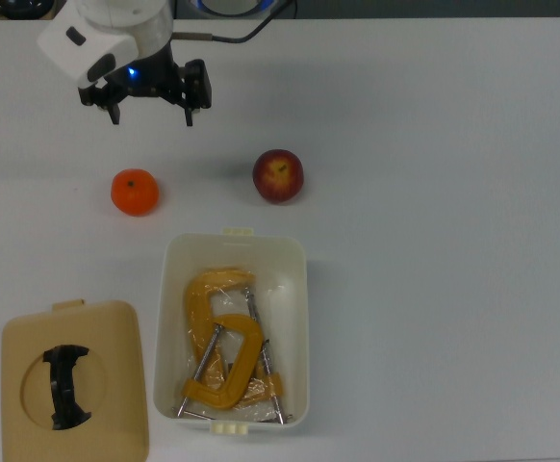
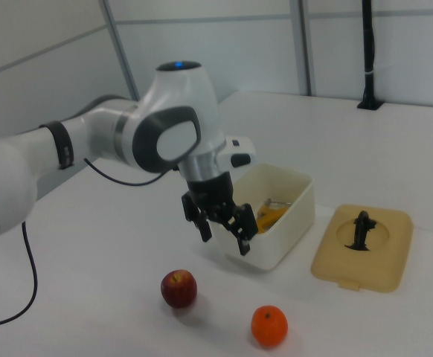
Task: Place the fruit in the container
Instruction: 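Move the open gripper down over the orange tangerine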
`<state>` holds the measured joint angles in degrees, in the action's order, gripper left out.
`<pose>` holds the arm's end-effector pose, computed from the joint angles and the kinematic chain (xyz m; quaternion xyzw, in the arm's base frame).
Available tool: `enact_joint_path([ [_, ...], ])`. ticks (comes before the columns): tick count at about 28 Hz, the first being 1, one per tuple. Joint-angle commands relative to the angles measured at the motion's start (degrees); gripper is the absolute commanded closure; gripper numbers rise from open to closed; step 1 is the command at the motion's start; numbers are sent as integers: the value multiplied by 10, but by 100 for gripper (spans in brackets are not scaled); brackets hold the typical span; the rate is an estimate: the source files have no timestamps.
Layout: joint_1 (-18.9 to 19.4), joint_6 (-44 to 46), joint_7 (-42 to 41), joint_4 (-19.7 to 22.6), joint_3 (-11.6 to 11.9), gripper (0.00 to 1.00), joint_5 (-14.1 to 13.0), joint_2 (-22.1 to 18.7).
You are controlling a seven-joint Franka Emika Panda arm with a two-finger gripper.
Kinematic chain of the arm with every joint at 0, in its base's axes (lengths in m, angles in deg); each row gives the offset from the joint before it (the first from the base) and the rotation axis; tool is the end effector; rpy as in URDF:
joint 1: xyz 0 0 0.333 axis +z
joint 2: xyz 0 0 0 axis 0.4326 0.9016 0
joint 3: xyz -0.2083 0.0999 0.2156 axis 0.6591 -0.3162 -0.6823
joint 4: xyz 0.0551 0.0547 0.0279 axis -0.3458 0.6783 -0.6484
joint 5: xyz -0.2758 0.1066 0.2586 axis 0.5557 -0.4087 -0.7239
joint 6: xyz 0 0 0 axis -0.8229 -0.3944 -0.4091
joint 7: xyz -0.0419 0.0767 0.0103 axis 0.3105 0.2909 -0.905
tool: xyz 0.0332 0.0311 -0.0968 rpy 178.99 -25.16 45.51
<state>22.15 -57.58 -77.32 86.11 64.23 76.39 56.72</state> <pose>0.6093 -0.0588 0.5071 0.9995 0.0075 -0.0174 0.0247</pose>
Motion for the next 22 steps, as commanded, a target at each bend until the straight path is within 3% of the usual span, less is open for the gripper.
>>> enact_joint_path([
  [1, 1, -77, -11, 99, 3, 0, 6, -32],
  [10, -12, -194, -1, 175, 3, 0, 45, -18],
  [22, -30, -255, 19, 181, 3, 0, 98, 37],
])
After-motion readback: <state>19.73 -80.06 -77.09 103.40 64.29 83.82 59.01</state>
